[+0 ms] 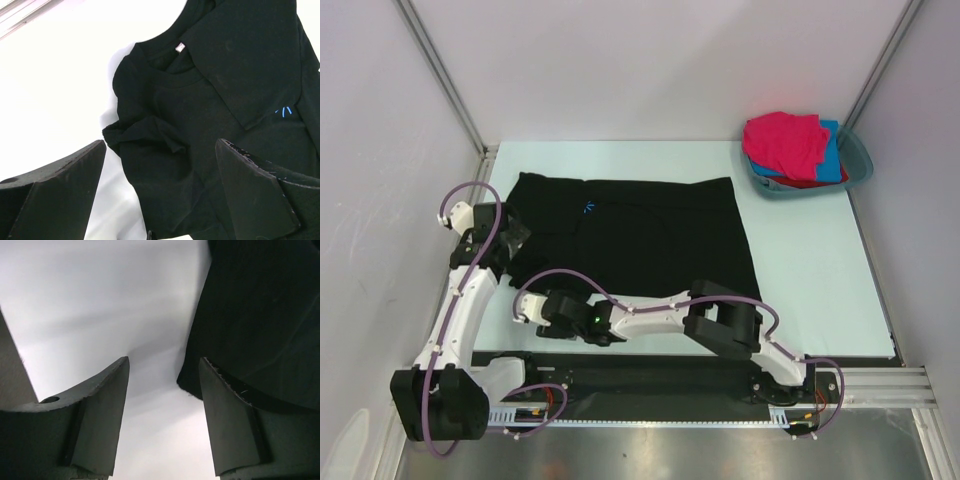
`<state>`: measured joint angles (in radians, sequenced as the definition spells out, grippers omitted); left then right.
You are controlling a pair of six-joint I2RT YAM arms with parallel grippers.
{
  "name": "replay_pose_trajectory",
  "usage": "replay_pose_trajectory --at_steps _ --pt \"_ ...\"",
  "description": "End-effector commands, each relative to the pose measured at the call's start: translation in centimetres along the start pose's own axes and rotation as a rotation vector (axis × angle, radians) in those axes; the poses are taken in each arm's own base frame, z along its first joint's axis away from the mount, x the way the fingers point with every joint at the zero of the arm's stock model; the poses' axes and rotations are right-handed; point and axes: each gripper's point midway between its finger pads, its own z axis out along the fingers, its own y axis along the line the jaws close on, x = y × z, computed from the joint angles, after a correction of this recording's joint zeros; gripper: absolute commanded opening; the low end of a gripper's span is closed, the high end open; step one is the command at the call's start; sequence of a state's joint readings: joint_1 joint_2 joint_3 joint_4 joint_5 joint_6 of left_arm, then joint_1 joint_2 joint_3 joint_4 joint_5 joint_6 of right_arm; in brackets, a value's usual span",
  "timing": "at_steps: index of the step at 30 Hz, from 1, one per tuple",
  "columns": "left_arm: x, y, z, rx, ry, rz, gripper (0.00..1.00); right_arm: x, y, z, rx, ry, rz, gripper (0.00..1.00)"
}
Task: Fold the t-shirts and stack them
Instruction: Fold the tshirt
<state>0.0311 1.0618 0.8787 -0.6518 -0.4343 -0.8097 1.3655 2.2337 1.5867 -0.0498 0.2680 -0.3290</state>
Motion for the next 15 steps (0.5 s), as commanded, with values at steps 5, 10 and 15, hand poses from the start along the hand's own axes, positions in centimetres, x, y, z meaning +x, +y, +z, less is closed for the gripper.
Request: replay_pose_trajectory --at_steps 5,10,15 --pt "-0.5 -0.1 0.0 0.019 -0.018 -0.009 0.98 3.1 -0.4 2.5 0.046 0.087 -0.026 0.60" --pt "-0.5 -0.2 0.0 0.022 -0.019 -0.008 0.98 4.2 -2.4 2.9 0.115 0.119 0.004 0.52" --pt "-0.4 -0.2 0.1 0.020 -0.012 -0.005 0.98 4.1 -4.3 2.4 0.156 0.112 0.049 0.40"
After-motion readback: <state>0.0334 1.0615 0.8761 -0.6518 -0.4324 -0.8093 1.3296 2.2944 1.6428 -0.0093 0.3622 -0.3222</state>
